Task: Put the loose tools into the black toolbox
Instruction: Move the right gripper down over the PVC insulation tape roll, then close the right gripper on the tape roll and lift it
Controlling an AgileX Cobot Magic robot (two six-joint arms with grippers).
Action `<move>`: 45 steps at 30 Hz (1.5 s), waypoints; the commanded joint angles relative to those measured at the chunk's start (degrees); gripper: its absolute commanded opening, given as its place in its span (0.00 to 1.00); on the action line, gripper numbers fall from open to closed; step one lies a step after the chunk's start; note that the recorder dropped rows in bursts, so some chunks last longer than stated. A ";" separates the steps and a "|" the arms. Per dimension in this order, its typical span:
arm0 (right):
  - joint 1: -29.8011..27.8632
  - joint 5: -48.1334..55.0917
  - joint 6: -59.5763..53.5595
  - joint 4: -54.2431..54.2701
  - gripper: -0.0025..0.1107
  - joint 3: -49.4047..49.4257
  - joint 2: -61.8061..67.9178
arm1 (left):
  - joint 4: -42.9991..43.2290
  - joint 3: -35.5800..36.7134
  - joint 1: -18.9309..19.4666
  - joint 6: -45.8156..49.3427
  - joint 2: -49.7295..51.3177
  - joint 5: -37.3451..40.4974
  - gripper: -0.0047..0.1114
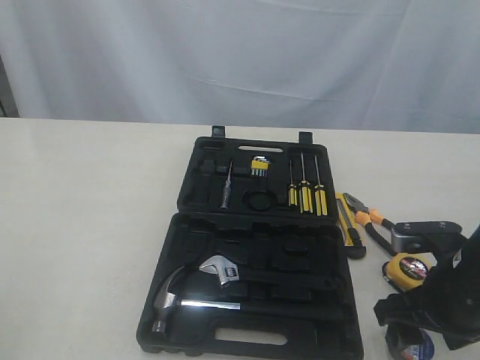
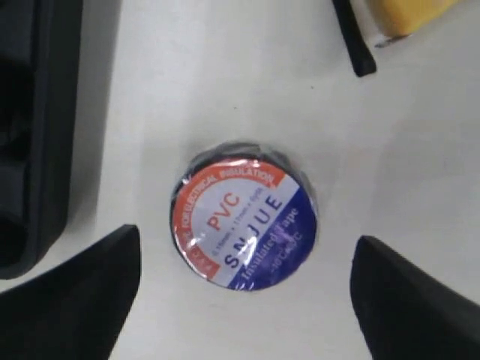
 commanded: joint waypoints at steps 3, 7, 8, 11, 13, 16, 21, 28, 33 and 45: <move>0.08 -2.99 -0.27 -0.40 0.67 0.10 0.24 | 0.00 0.15 -0.27 -0.33 -0.07 -0.31 0.04; 0.08 -4.24 -0.27 -0.50 0.67 0.10 0.57 | 0.00 0.15 -0.27 -0.33 -0.07 -0.31 0.04; 0.08 -3.77 -0.41 -0.50 0.67 0.10 1.42 | 0.00 0.15 -0.27 -0.33 -0.07 -0.31 0.04; 0.08 -3.38 -0.41 -0.39 0.67 0.10 3.25 | 0.00 0.15 -0.27 -0.33 -0.07 -0.31 0.04; 0.08 -3.61 -0.41 -0.03 0.67 0.10 3.99 | 0.00 0.15 -0.27 -0.33 -0.07 -0.31 0.04; 0.08 -3.61 -0.41 0.78 0.54 0.10 4.03 | 0.00 0.15 -0.27 -0.33 -0.07 -0.31 0.04; 0.08 -2.18 -0.41 0.92 0.30 -0.01 4.03 | 0.00 0.15 -0.27 -0.33 -0.07 -0.31 0.04; 0.08 6.93 -0.41 0.92 0.30 -5.59 4.03 | 0.00 0.15 -0.27 -0.33 -0.07 -0.31 0.04; 0.10 18.27 -0.23 1.00 0.30 -12.24 3.50 | 0.00 0.15 -0.27 -0.33 -0.07 -0.31 0.04; 2.21 27.53 0.16 5.29 0.30 -31.64 0.95 | 0.00 0.15 -0.27 -0.33 -0.07 -0.31 0.04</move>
